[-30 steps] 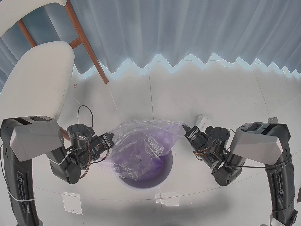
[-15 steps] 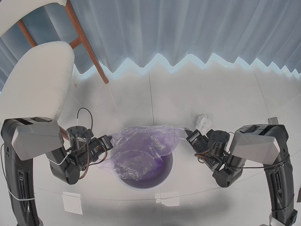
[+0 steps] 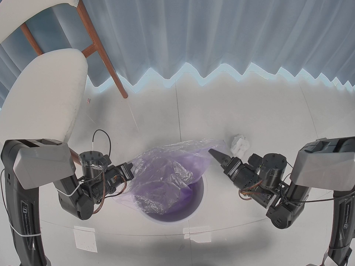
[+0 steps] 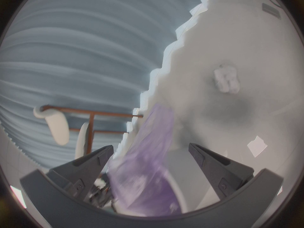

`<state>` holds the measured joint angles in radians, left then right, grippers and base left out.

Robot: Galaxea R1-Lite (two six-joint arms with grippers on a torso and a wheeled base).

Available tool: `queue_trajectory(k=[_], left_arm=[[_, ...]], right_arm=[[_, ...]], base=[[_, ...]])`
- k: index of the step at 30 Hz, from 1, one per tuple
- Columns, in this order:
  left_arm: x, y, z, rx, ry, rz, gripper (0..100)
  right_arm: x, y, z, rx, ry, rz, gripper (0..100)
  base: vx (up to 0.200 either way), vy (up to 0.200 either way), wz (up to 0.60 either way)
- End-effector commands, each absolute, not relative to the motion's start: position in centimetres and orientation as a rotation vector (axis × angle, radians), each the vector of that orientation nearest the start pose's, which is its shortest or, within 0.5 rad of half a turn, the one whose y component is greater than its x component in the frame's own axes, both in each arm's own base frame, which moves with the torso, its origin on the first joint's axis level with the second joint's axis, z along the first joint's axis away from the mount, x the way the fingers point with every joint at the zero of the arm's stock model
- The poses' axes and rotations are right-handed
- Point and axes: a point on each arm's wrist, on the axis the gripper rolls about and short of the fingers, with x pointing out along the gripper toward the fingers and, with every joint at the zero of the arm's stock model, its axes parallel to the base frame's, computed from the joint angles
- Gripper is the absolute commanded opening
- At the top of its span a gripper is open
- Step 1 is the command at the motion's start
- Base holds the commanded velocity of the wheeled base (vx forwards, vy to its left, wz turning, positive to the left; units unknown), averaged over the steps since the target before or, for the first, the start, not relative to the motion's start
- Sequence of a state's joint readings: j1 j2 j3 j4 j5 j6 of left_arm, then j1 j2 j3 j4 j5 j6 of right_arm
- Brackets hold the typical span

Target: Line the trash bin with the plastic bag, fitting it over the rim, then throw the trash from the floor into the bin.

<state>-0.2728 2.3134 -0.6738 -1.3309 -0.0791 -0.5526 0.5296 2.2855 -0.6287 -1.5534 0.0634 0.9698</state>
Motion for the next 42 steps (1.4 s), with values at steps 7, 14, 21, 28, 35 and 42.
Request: queue_trajectory(k=[7,14,21,28,35,42], left_arm=[[33.9,-10.8,1.9,-0.495,0.396,-0.286,0],[33.7,-10.8,2.4,-0.496,0.38,-0.288,0],[32.6,-11.2,3.3,-0.489,0.378,-0.313,0],[32.0,-11.9,3.6,-0.485,0.383,-0.337,0],[31.7,-11.8,3.4,-0.447,0.39,-0.341,0],[31.7,-11.8,3.1,-0.439,0.397,-0.339,0]], right_arm=[[25.1,21.6,5.6,1.011,0.561,0.72,100],[25.5,22.6,4.3,1.031,0.596,0.709,100],[26.3,23.1,3.2,1.182,0.679,0.665,100],[26.5,23.5,2.4,1.168,0.689,0.662,100],[26.5,23.5,2.2,1.164,0.69,0.658,0],[26.1,23.3,2.0,1.076,0.669,0.67,0]], base=[[0.0,0.0,0.0],[0.0,0.0,0.0],[0.0,0.0,0.0],[0.0,0.0,0.0],[0.0,0.0,0.0],[0.0,0.0,0.0]])
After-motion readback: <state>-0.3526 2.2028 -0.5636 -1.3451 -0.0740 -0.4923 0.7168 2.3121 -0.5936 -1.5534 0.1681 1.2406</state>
